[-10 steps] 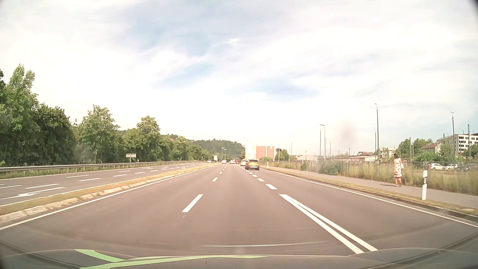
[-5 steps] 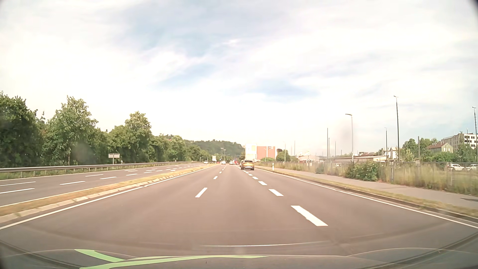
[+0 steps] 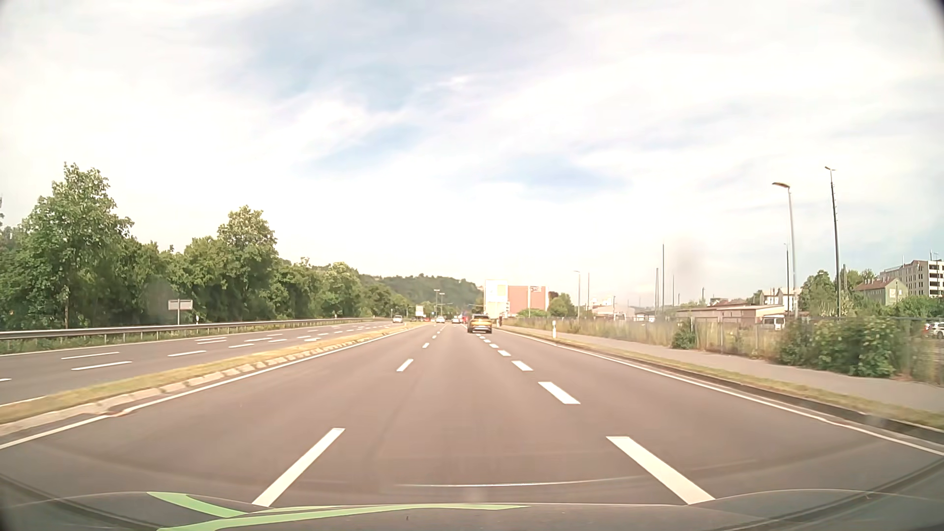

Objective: Follow the waypoints while adhering to traffic rules and regulations

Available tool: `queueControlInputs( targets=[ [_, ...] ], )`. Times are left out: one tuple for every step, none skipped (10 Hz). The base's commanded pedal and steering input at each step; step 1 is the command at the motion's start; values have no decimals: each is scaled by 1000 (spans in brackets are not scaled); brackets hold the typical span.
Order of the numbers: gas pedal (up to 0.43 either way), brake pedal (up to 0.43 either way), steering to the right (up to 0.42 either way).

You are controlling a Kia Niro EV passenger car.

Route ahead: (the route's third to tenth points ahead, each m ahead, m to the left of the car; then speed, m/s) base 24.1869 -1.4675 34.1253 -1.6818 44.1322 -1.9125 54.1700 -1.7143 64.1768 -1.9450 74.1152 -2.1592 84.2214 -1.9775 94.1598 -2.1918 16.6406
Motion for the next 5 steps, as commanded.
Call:
queueControlInputs(
  targets=[
    [59, 0, 1],
    [59, 0, 2],
    [59, 0, 3],
    [47, 0, 3],
    [47, 0, 3]
  ],
)
